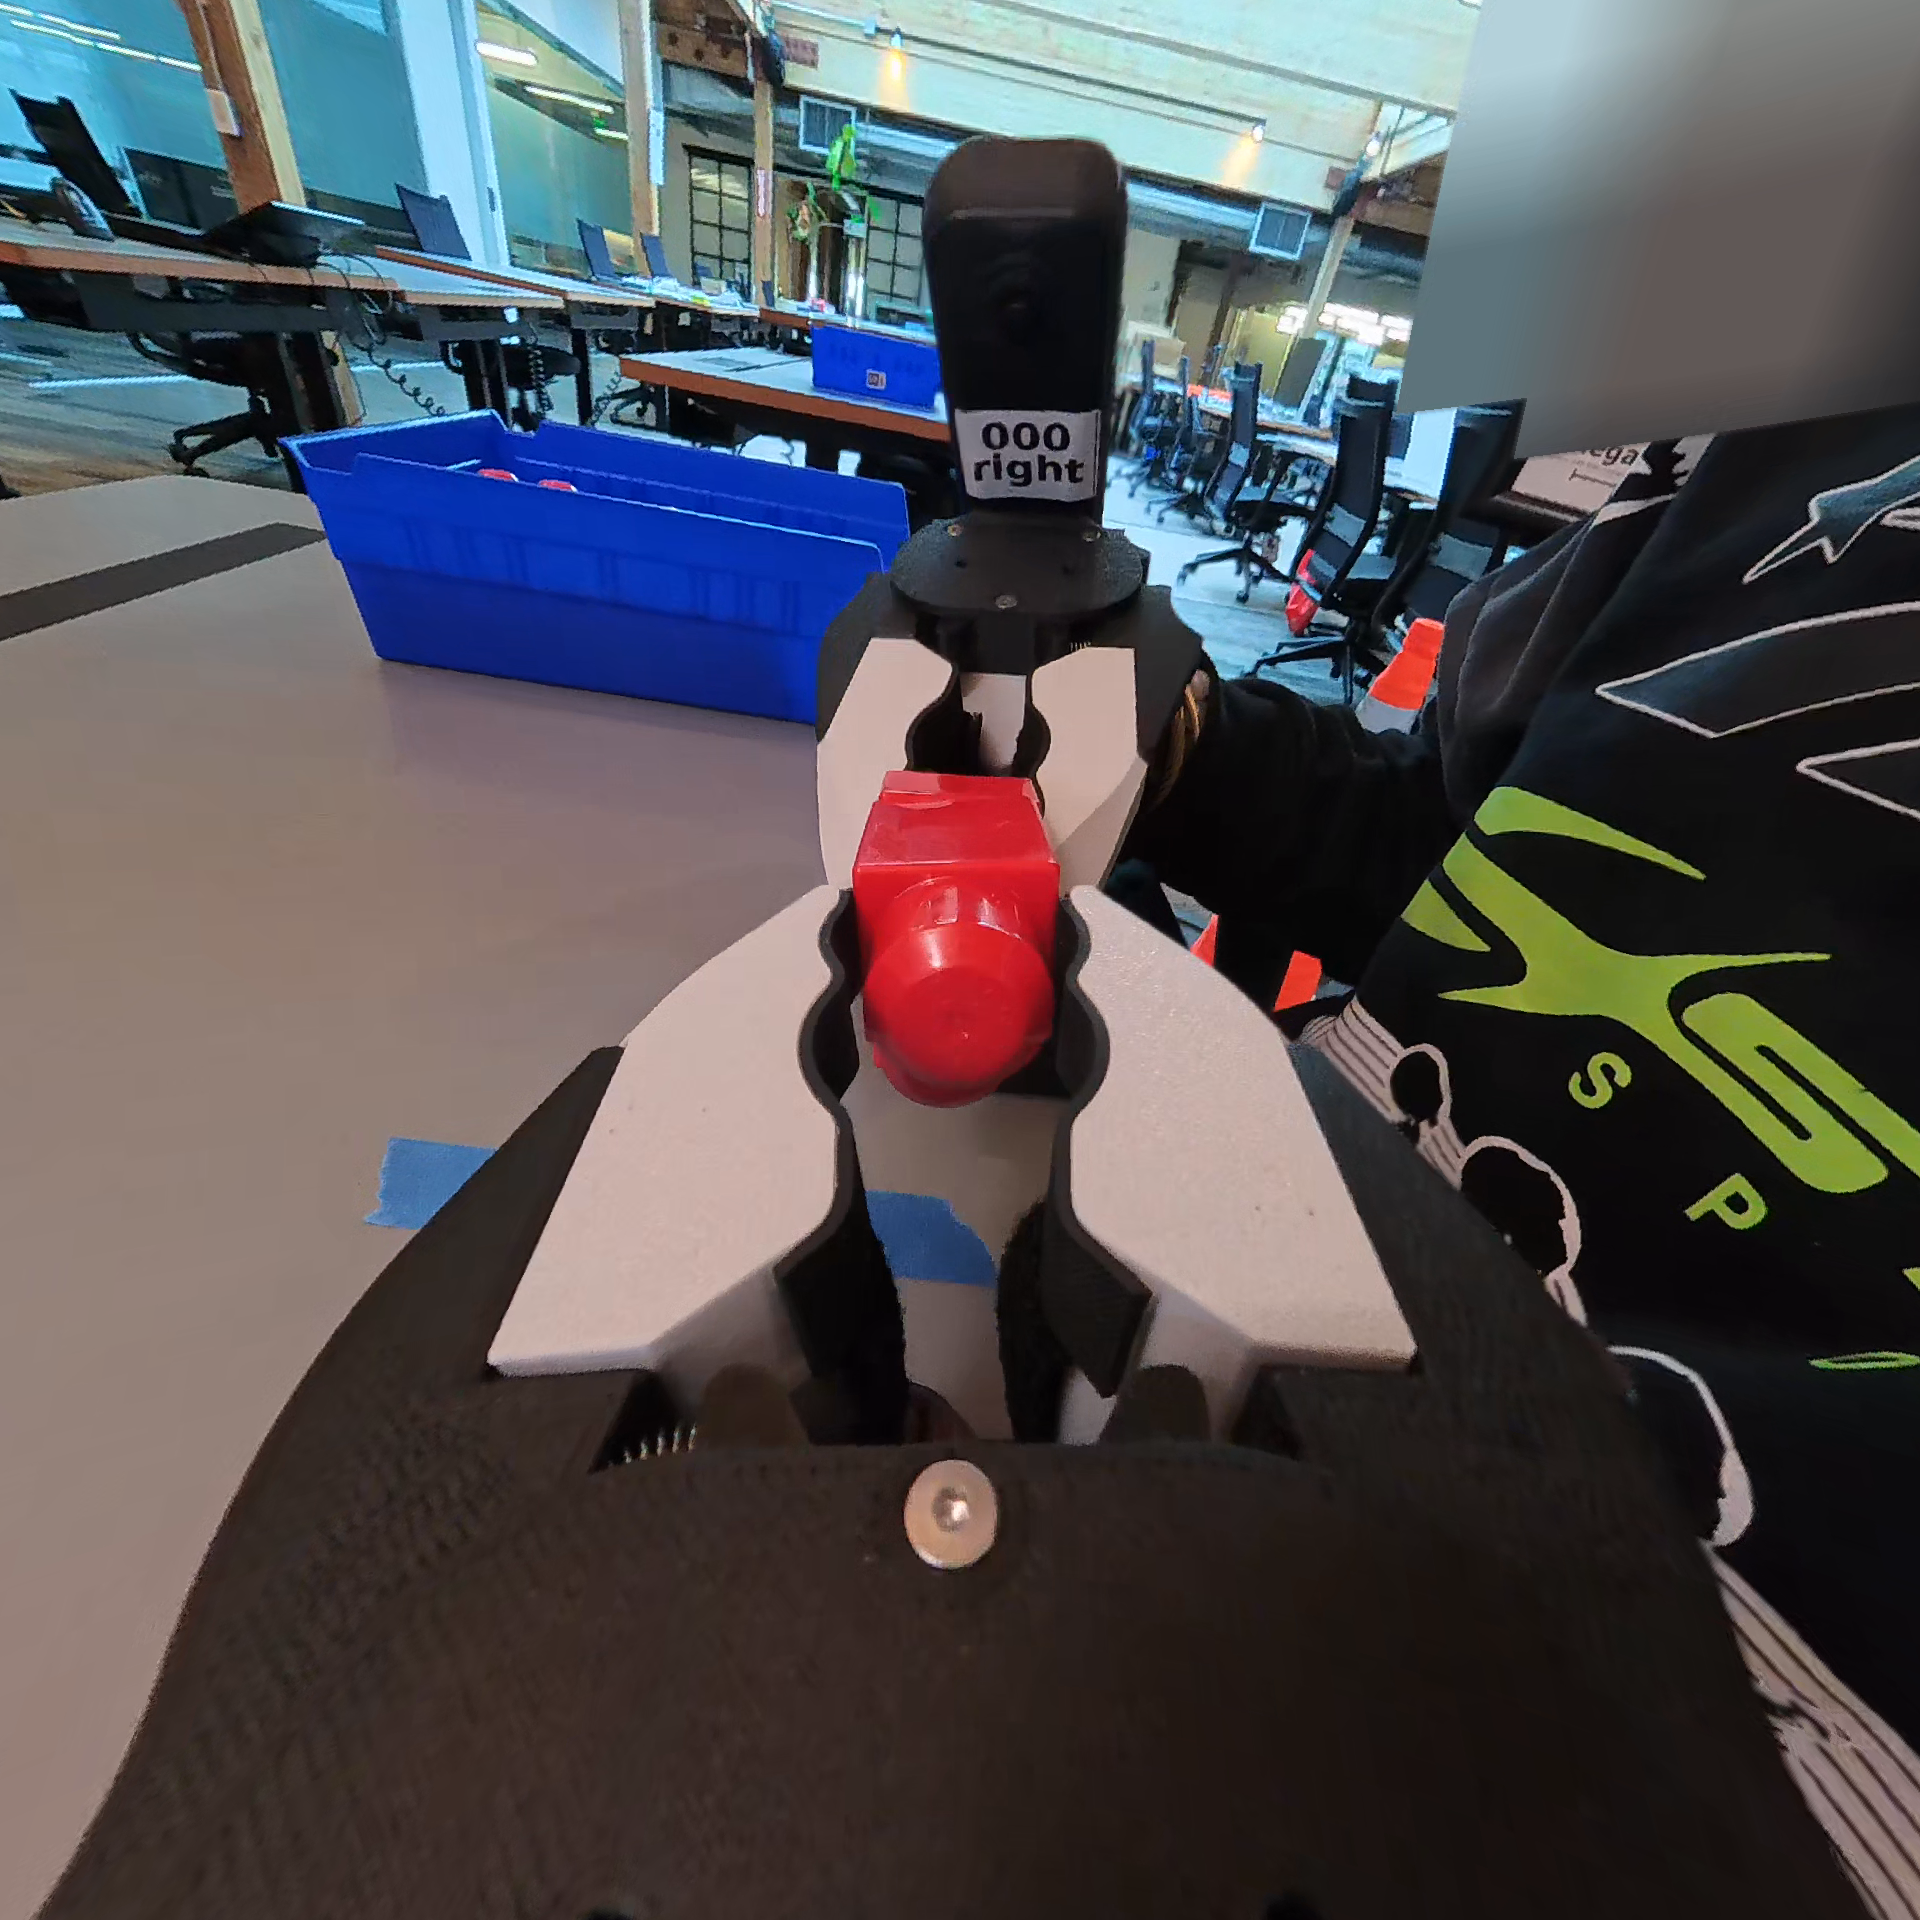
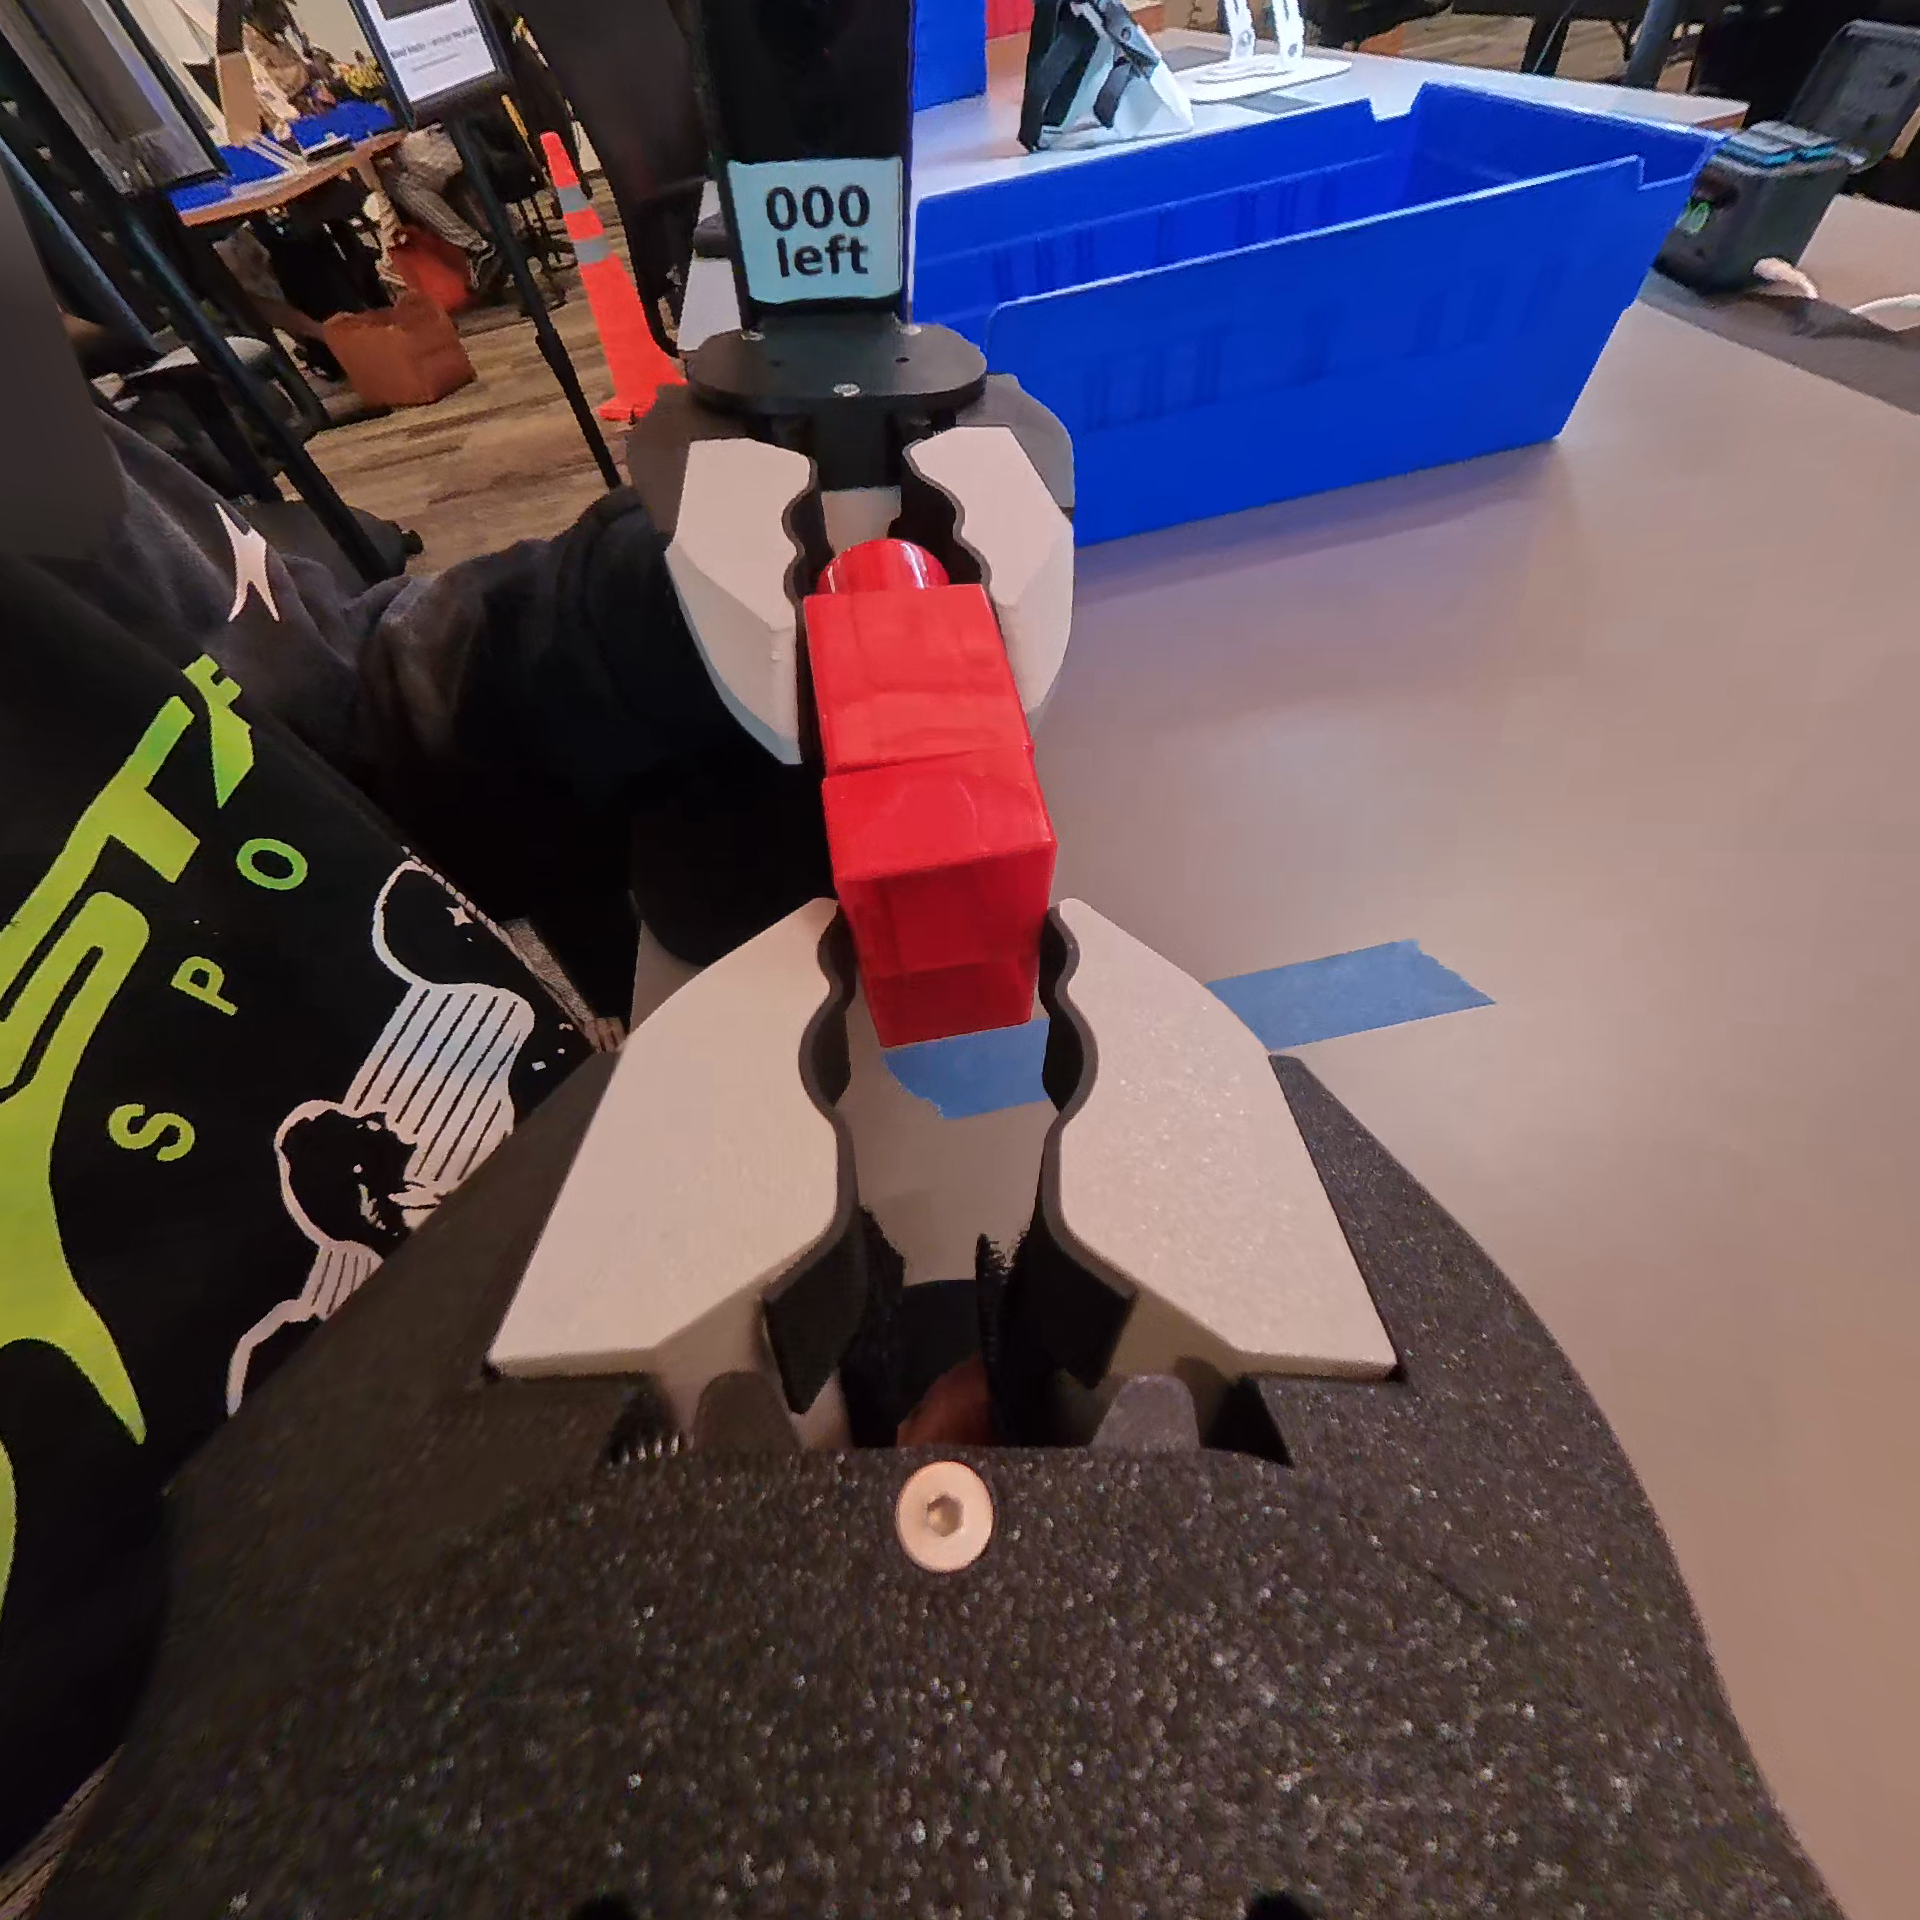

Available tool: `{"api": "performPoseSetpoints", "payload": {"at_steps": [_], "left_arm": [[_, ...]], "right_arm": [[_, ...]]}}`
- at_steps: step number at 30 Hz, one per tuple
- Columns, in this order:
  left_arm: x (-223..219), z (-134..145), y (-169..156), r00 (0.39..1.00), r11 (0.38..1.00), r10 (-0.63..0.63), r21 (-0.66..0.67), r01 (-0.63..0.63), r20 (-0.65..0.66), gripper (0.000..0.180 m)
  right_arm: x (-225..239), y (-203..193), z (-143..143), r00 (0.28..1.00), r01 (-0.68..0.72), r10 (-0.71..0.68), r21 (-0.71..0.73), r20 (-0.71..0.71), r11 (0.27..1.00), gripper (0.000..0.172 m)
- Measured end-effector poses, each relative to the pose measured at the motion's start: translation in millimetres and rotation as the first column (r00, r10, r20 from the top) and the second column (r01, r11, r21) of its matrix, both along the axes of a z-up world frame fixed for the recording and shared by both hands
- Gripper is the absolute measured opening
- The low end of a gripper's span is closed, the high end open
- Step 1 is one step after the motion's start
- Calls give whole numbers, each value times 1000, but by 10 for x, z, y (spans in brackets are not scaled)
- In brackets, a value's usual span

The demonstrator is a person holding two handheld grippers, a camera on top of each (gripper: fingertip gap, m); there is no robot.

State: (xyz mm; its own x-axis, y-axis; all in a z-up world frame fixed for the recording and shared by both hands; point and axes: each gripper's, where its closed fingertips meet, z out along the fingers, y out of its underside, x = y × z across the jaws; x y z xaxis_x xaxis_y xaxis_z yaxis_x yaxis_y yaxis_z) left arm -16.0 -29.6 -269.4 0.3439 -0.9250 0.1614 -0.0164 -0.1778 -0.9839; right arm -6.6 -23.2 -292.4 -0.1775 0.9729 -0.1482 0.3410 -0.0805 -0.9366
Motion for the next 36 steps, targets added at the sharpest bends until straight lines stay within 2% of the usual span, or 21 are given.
{"api": "performPoseSetpoints", "payload": {"at_steps": [14,36], "left_arm": [[39,-41,-53,998,999,-20,37,22,-51,35],[8,-58,-33,999,999,-19,-27,18,-38,35]], "right_arm": [[39,-68,-62,999,-38,40,-58,31,998,34],[6,-49,-80,1000,-21,22,-44,12,999,34]]}}
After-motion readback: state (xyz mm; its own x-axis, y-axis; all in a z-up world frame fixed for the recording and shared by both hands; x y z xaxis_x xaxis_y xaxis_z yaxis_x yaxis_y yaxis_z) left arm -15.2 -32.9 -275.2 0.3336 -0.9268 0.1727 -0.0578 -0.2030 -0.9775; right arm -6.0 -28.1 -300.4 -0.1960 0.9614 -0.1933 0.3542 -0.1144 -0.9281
